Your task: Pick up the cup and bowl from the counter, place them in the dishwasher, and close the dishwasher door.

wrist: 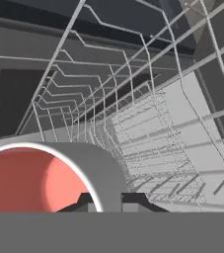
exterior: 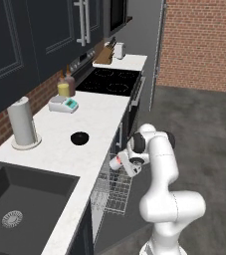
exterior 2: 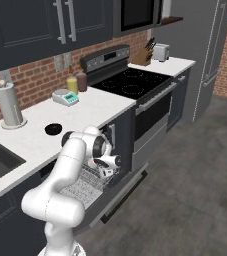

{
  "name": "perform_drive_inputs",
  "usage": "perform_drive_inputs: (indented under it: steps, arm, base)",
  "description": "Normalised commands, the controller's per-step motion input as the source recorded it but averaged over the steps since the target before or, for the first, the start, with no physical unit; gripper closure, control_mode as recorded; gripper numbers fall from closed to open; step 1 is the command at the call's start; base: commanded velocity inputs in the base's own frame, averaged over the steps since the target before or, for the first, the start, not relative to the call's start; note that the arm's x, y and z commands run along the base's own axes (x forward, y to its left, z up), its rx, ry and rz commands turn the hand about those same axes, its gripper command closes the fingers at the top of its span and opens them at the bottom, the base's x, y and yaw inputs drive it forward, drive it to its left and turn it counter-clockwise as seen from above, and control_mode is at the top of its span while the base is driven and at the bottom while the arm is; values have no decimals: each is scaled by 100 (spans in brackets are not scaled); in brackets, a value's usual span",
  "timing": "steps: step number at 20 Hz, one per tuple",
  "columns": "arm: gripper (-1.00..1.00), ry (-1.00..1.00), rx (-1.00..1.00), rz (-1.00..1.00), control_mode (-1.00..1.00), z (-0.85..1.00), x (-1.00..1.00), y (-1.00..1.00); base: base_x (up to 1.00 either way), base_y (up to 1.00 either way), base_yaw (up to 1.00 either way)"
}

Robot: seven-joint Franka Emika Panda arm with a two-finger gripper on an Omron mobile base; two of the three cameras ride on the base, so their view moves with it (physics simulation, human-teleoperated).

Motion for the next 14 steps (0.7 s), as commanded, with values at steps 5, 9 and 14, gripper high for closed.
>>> perform_drive_inputs:
  steps: [5, 9, 14]
  arm:
    - [100, 0, 0, -3, -100, -54, 18, 0]
    - [100, 0, 0, -4, -100, -35, 0, 0]
    - [-100, 0, 0, -8, -100, -20, -11, -4]
  base:
    - [0, 0, 0]
    - [0, 0, 0]
    - [0, 0, 0]
